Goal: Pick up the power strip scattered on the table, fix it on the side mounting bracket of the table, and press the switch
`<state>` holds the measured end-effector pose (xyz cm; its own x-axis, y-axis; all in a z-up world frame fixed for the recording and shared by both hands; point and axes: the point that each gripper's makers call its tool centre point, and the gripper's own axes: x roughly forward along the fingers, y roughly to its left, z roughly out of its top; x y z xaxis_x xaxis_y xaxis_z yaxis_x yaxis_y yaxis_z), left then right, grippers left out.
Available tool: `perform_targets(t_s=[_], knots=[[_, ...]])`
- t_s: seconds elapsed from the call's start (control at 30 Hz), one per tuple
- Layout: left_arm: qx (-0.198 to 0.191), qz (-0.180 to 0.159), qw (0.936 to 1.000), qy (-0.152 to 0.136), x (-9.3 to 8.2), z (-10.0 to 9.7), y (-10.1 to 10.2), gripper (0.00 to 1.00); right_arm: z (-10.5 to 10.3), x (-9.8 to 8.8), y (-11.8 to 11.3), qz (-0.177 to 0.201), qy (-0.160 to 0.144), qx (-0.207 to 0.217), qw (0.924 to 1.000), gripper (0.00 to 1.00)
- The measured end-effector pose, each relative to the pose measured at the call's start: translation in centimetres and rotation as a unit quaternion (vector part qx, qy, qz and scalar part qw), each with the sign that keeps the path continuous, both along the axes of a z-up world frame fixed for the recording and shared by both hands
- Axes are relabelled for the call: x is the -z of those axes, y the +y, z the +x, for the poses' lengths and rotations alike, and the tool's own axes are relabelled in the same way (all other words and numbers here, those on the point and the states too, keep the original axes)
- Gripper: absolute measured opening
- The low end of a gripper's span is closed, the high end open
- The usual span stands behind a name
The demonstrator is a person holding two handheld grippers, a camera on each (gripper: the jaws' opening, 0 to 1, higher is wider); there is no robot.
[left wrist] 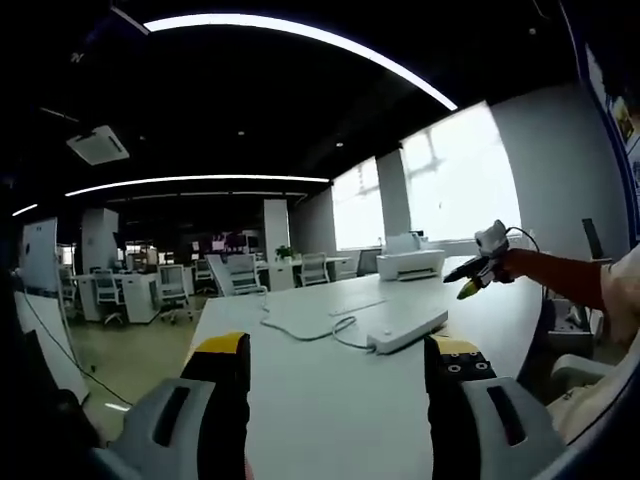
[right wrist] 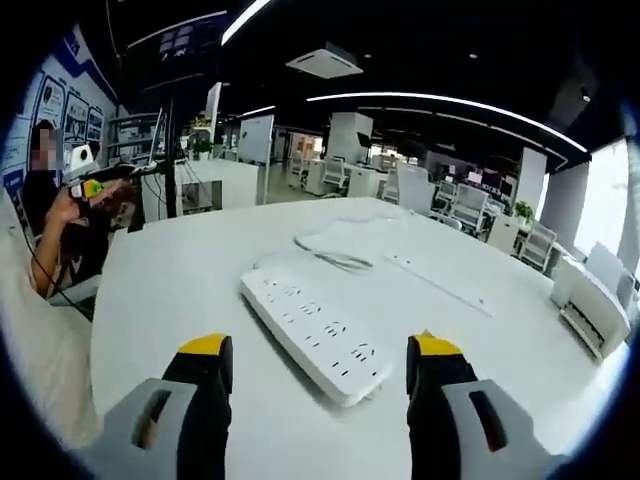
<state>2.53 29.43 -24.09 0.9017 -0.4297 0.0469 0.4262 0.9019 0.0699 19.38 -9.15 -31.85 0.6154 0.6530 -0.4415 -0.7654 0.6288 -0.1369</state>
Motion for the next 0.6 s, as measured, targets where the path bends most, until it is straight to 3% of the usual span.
perform_targets(t_s=[0.4,0.6], knots=[[0.002,-0.002,1.0,0.003,0.3,0.4,0.0,0.75,1.4,1.5,0.4,-0.027,0.002,-0.001,0.9996,0.66],[0.004,-0.002,1.0,0.006,0.7,0.6,-0.1,0.75,2.5,1.5,0.4,-0.021,0.002,0.002,0.9998,0.67]])
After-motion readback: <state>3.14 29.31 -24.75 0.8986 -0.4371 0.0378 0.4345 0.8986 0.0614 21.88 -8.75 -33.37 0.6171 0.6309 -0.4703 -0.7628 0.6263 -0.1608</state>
